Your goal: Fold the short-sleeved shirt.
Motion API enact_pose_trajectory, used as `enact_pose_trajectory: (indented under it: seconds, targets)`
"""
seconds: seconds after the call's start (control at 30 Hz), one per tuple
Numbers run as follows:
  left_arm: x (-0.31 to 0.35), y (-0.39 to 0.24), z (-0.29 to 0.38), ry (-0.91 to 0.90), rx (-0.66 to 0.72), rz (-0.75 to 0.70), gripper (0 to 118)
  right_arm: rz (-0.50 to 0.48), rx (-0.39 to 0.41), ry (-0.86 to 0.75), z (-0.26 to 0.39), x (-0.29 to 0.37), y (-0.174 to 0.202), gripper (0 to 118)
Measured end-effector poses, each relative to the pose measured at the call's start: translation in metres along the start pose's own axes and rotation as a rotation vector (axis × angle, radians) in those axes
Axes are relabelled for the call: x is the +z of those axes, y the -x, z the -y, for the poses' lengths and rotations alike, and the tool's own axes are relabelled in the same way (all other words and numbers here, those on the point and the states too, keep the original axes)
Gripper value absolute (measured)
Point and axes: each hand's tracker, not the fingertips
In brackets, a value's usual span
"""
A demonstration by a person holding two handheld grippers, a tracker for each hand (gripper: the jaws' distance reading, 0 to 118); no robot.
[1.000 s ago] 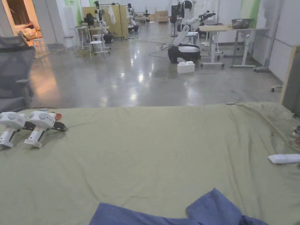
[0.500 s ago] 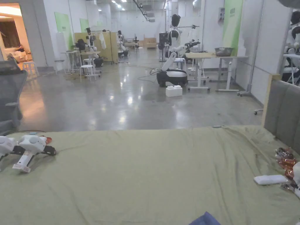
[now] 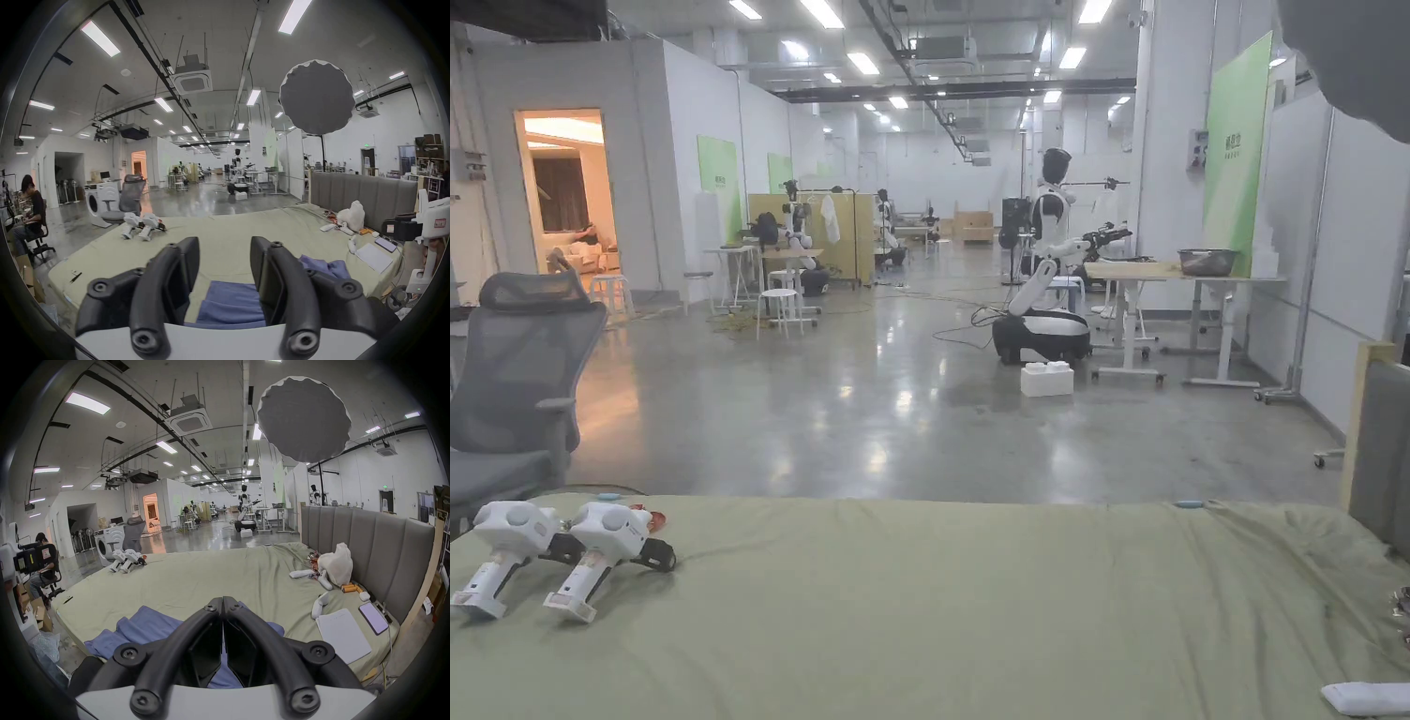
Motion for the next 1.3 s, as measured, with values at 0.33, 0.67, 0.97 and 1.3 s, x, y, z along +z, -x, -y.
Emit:
enact_pose_trajectory:
  seconds: [0.33, 0.67, 0.97, 1.3]
  targets:
    - [0.025, 0.008, -0.007, -0.036, -0.037, -0.057, 0, -0.006, 0.010, -0.034, -0.009, 0.005, 0.005, 0]
    - [0.024, 0.002, -0.012, -0.018, -0.030, -0.053, 0, -0.007, 0.026, -0.027, -0.008, 0.008, 0.008, 0]
    - [-0.007, 0.016, 0.002, 0.115, 0.049, 0.016, 0, -0.023, 0.027, 0.018, 0.000, -0.002, 0.009, 0]
    - [-0.159, 0.026, 0.080, 0.463, 0.143, 0.192, 83, -0.005, -0.082, 0.168, 0.040, -0.031, -0.013, 0]
